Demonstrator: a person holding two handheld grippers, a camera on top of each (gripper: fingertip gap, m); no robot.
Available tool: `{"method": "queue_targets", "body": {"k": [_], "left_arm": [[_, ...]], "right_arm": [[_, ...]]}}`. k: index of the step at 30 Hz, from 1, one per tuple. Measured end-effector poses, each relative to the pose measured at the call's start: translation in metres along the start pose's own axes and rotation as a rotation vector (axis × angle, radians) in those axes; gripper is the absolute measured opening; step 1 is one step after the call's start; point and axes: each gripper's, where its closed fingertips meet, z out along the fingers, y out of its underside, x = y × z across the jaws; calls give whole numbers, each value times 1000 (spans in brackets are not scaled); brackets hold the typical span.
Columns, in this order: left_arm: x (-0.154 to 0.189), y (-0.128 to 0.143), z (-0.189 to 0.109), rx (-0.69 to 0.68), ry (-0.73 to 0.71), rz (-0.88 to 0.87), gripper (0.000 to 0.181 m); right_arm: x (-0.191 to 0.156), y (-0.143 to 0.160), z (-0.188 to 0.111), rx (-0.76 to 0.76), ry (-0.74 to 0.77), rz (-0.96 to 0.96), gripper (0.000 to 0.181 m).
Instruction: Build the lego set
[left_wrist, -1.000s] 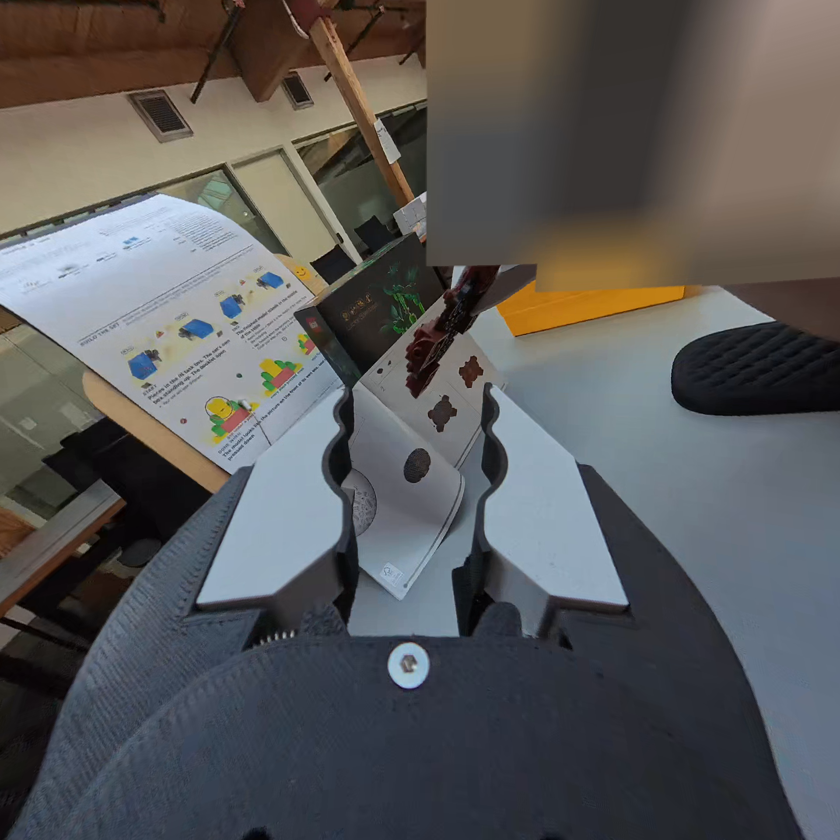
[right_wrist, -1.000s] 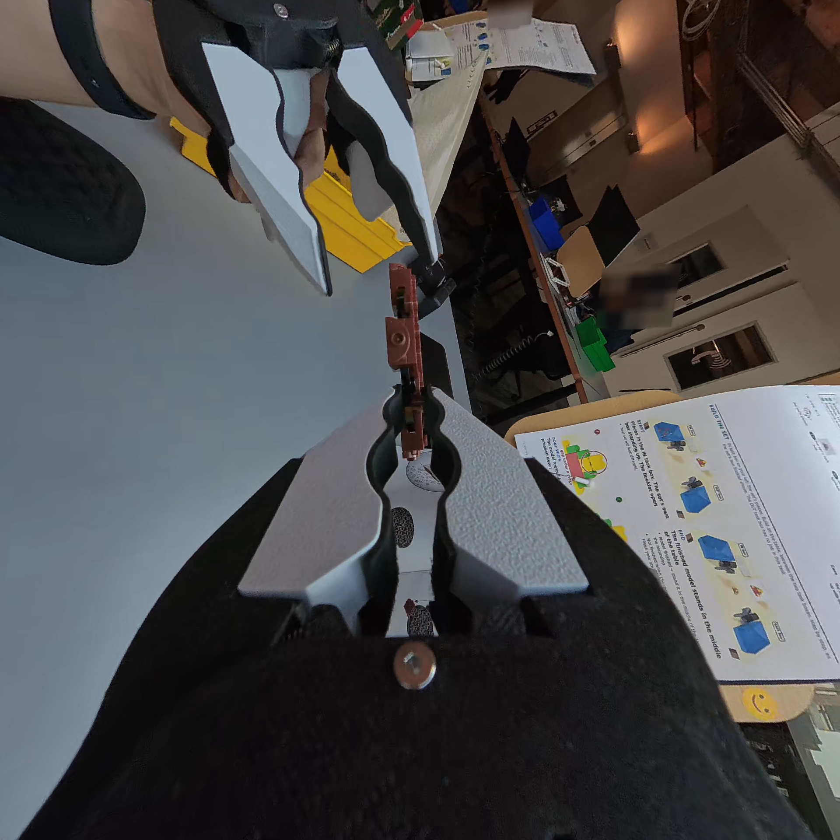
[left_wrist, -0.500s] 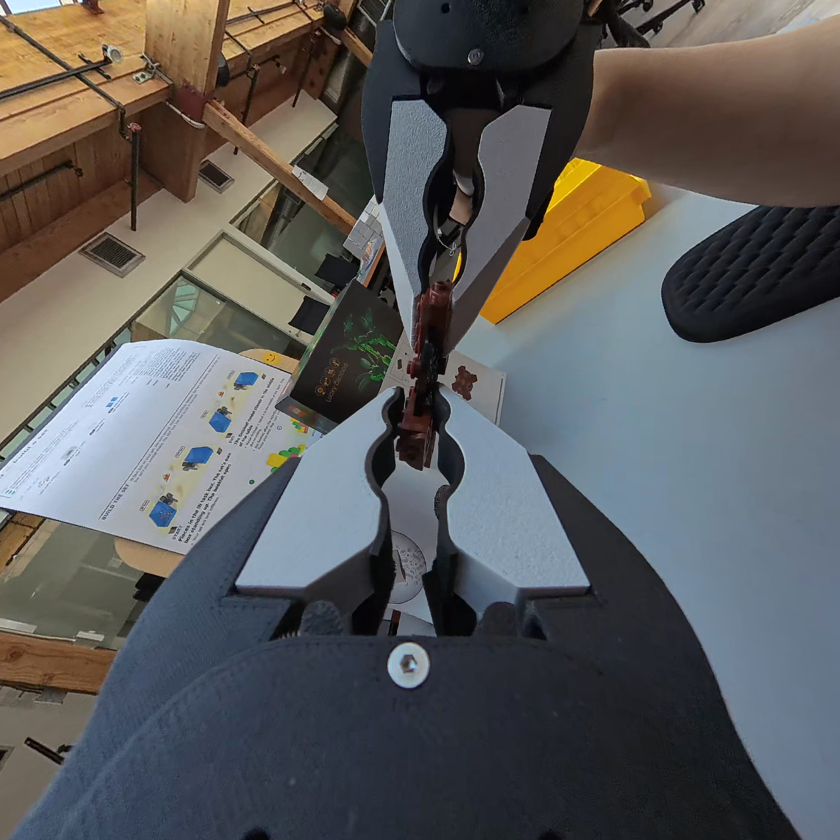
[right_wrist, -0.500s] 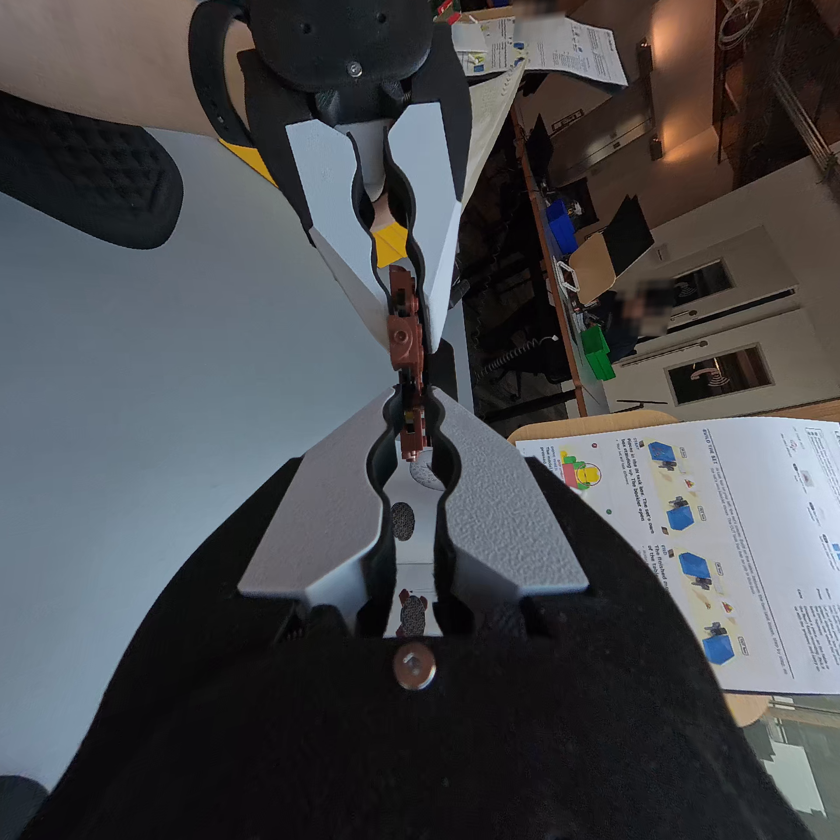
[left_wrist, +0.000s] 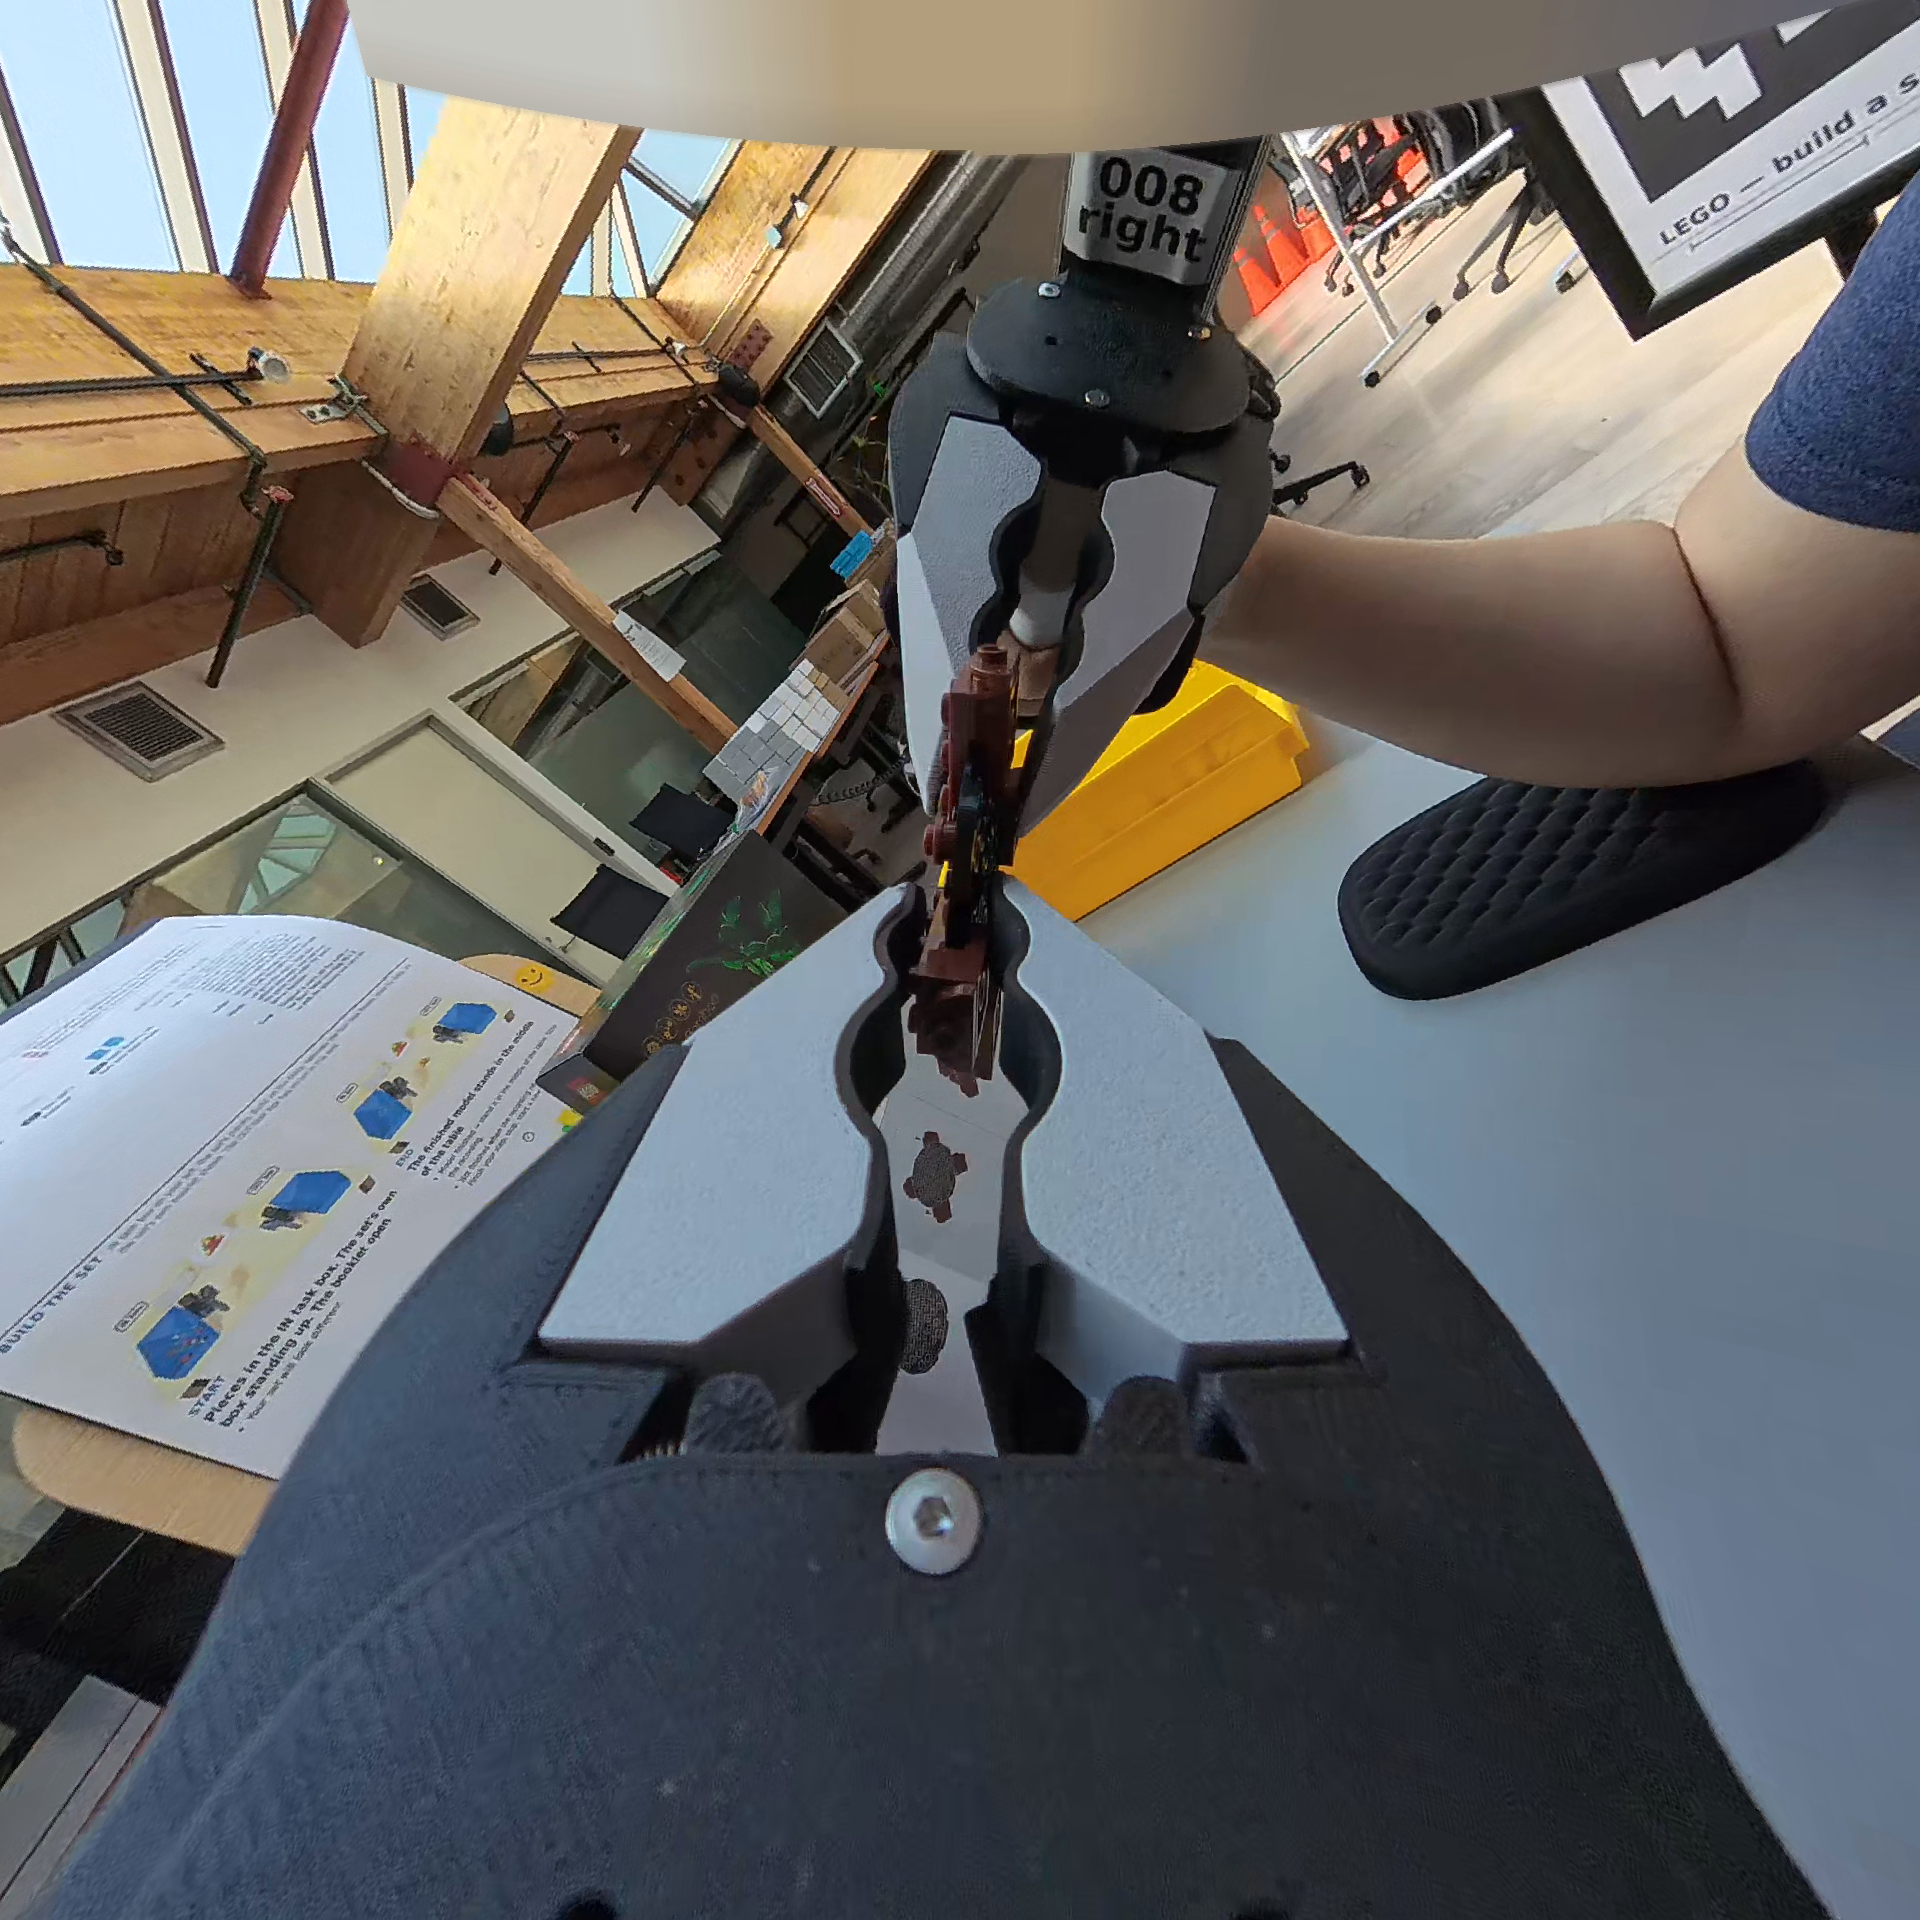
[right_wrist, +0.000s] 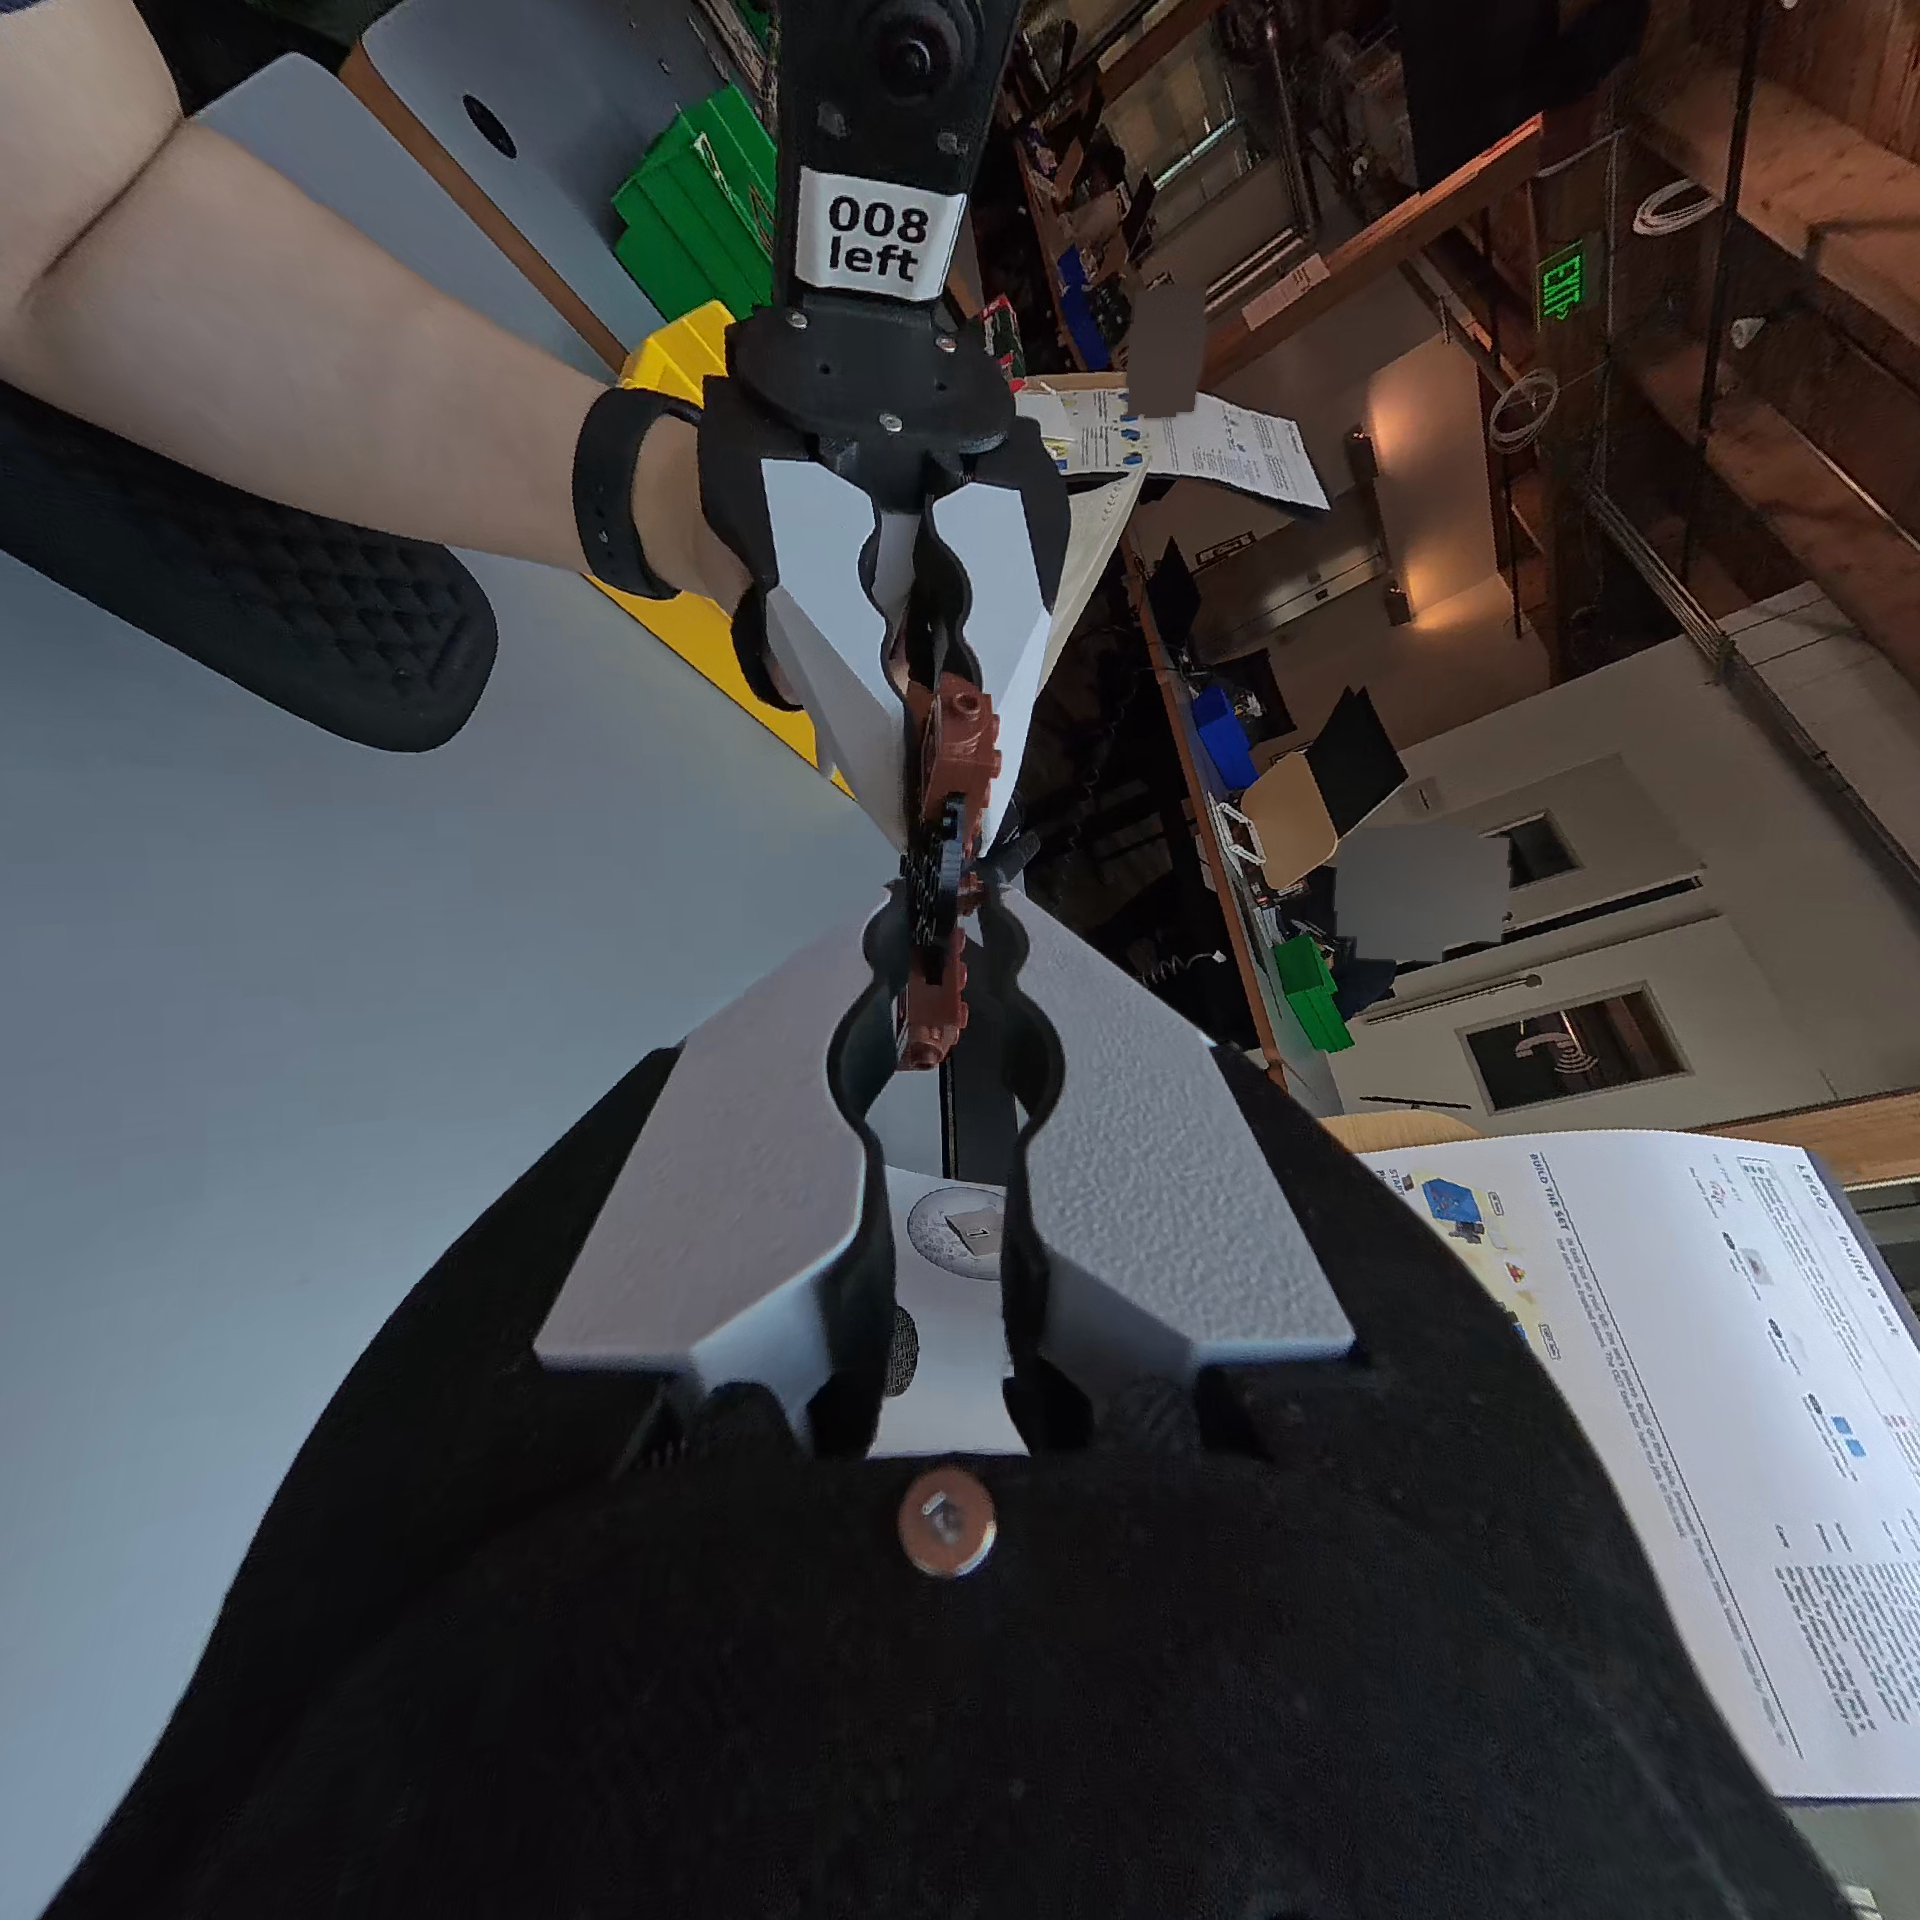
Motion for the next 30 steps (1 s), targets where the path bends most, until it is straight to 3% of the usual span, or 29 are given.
{"method": "queue_targets", "body": {"k": [9,23,24,26,30], "left_arm": [[7,-11,-4,71,-14,196,9],[7,-12,-8,82,-10,185,9],[7,-12,-7,82,-11,183,9],[4,-6,-5,53,-30,193,9],[7,14,1,-67,-46,294,9]], "right_arm": [[-5,-21,-4,78,35,-123,9],[-6,-24,-2,111,6,-55,7],[-7,-23,-2,119,-4,-54,8],[-3,-16,-8,88,7,-42,33],[1,10,-25,20,-80,200,35]]}}
